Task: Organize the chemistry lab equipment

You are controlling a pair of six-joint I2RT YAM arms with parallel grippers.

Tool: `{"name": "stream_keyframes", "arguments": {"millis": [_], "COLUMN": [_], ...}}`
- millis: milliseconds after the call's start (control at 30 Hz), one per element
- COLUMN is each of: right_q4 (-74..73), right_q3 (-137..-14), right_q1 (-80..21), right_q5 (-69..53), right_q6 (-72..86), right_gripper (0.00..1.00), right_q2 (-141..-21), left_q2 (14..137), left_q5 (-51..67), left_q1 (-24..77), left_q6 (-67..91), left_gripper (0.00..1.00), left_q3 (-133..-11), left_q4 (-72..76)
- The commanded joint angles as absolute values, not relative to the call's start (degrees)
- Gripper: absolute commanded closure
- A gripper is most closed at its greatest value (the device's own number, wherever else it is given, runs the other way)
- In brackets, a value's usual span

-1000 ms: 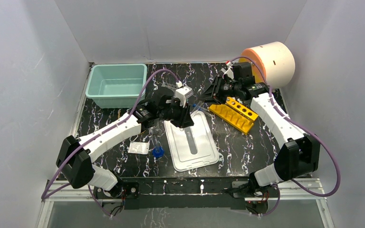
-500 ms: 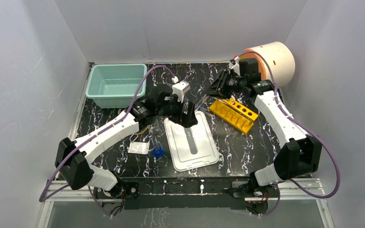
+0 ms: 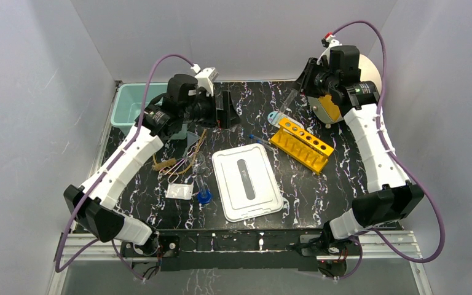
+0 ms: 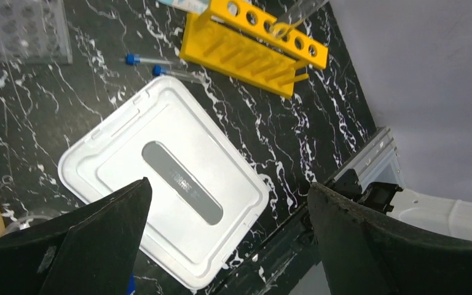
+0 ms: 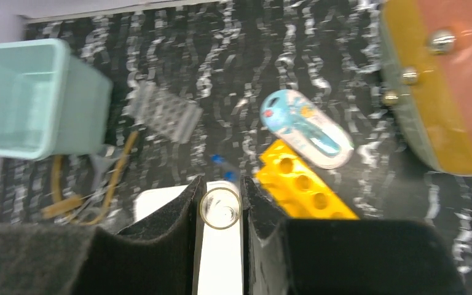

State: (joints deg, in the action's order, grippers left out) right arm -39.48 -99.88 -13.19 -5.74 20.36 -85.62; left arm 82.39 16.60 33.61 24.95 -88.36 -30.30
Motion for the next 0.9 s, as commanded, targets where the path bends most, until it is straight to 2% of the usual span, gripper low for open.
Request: {"name": "stream_keyframes", "arguments": {"millis": [0, 133, 367, 500, 867], "right_q4": [-34.5, -27.7, -16.7, -14.0, -6.0], "right_q3": [-97.5, -93.2, -85.0, -82.7, -75.2], "right_q1": [-13.2, -13.2, -13.2, -13.4, -14.6], "right_q5": [7.7, 11.4, 10.4, 6.7, 6.0], "right_q6": [11.4, 8.7, 5.1, 4.4, 3.4], "right_gripper": [0.8, 0.8, 0.79, 0.78, 0.77], "right_q2": [-83.7, -82.2, -80.2, -80.3, -77.9], "left_q2": [83.2, 85.1, 86.9, 87.6, 86.2], "left_q5": [19.3, 19.4, 20.3, 20.3, 20.9], "left_q1": [33.5, 32.1, 30.9, 30.5, 28.3], "left_q6": [27.8, 26.4, 25.7, 25.7, 26.2], "left_gripper": [0.02, 0.02, 0.02, 0.02, 0.02], "left_q3": [-87.2, -90.9, -94.4, -94.7, -96.0], "left_q4": [-33.9, -37.4, -38.8, -39.0, -38.5]}}
